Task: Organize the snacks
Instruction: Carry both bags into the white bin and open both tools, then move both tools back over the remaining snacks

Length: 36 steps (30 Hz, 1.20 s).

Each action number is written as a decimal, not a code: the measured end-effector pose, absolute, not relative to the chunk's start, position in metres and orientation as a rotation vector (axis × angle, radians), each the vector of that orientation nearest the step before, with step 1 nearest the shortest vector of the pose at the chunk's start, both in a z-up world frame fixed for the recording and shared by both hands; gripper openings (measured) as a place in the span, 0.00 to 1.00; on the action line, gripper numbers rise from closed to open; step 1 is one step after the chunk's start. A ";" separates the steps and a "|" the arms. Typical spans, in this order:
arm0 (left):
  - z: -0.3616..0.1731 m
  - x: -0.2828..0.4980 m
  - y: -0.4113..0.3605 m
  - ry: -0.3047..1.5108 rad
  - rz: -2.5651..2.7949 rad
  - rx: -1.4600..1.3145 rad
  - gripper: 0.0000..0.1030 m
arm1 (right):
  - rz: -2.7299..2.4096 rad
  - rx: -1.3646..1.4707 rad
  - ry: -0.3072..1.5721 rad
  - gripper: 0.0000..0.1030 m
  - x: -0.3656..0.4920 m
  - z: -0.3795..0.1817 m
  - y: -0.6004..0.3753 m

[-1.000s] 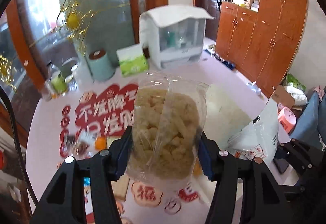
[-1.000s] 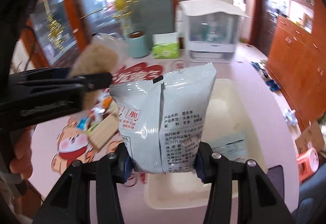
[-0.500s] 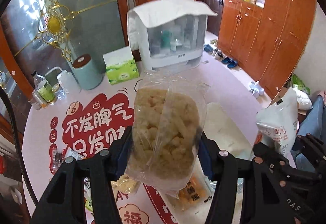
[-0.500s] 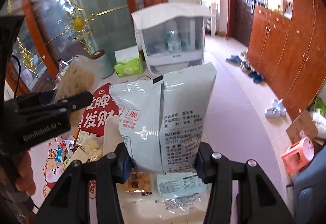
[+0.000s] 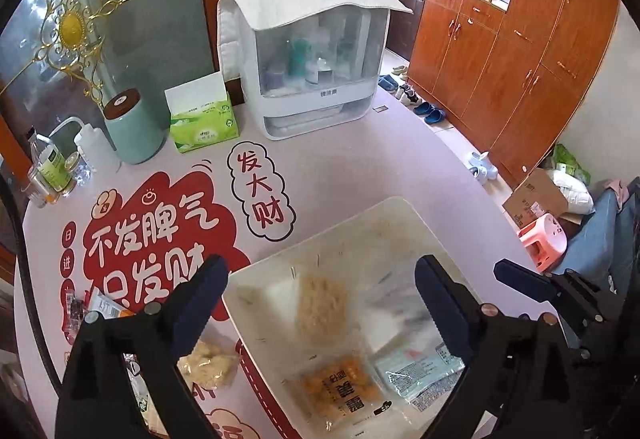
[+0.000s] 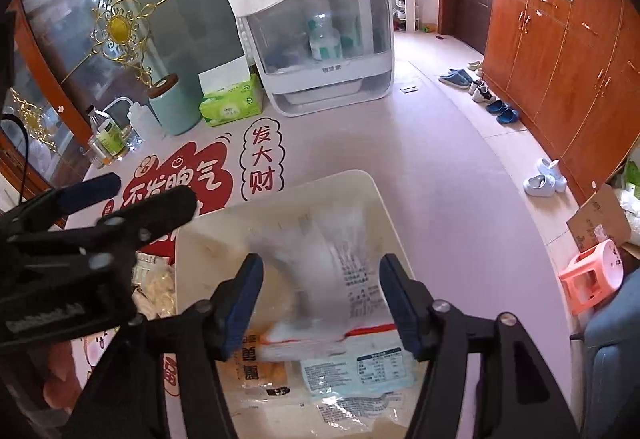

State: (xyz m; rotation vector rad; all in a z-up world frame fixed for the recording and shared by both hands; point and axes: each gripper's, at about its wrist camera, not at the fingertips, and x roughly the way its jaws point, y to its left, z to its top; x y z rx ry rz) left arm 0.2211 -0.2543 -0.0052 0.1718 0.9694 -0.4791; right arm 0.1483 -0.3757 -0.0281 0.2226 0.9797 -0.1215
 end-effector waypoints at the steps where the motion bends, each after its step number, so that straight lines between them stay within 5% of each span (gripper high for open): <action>1: -0.005 0.221 -0.252 0.971 -0.474 0.169 0.91 | -0.122 0.217 0.976 0.60 0.147 -0.028 -0.375; 36: 0.117 0.132 -0.104 0.773 -0.329 0.207 0.94 | 0.011 0.180 0.812 0.68 0.084 0.090 -0.294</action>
